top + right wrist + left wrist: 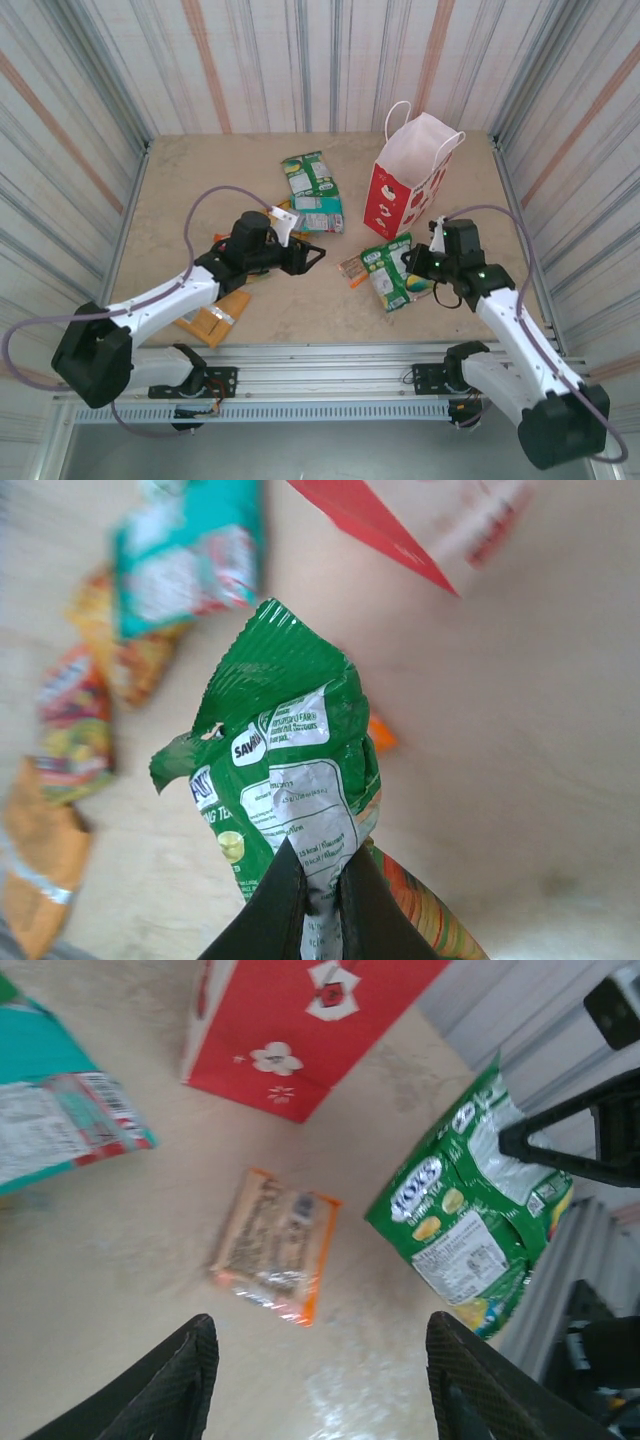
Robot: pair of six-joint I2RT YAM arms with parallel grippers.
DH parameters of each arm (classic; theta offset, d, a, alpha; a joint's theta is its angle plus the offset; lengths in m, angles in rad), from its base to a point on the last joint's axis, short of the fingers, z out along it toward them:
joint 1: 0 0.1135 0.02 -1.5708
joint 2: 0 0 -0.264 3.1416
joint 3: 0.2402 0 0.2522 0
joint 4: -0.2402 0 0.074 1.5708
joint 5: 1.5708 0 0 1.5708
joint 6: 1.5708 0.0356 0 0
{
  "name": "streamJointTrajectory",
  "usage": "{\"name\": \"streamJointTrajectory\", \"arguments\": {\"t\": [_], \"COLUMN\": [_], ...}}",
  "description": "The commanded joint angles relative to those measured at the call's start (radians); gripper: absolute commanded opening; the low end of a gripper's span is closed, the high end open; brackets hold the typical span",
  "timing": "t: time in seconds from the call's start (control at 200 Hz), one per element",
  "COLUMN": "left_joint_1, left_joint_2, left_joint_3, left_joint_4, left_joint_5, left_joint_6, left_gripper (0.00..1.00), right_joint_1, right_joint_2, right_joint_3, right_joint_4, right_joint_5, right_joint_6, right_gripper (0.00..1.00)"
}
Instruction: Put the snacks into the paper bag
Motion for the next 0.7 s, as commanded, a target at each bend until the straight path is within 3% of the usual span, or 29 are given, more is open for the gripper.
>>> {"name": "streamJointTrajectory", "arguments": {"t": [0.0,0.12,0.521,0.611,0.691], "left_joint_1": [-0.020,-0.041,-0.075,-0.080,-0.081], "left_joint_2": [0.052,0.124,0.228,0.235,0.232], "left_joint_3": [-0.036,-0.037,0.086,0.106,0.109], "left_joint_4": [0.287,0.477,0.597,0.604,0.622], "left_joint_5": [0.109,0.162,0.270,0.302,0.305], "left_joint_6": [-0.156,-0.223,-0.181,-0.164,-0.159], "left_gripper": [0.61,0.62,0.60,0.55,0.42], "right_joint_1": [0.009,0.010,0.011,0.011,0.011], "right_joint_2": [-0.076,-0.101,-0.093,-0.093,-0.100], "right_joint_3": [-0.020,-0.013,-0.004,-0.005,-0.002], "right_joint_4": [0.157,0.251,0.419,0.451,0.461], "right_joint_5": [-0.122,-0.175,-0.271,-0.297,-0.308], "right_joint_6": [0.059,0.101,0.172,0.188,0.189], "right_gripper": [0.00,0.00,0.00,0.00,0.00]}}
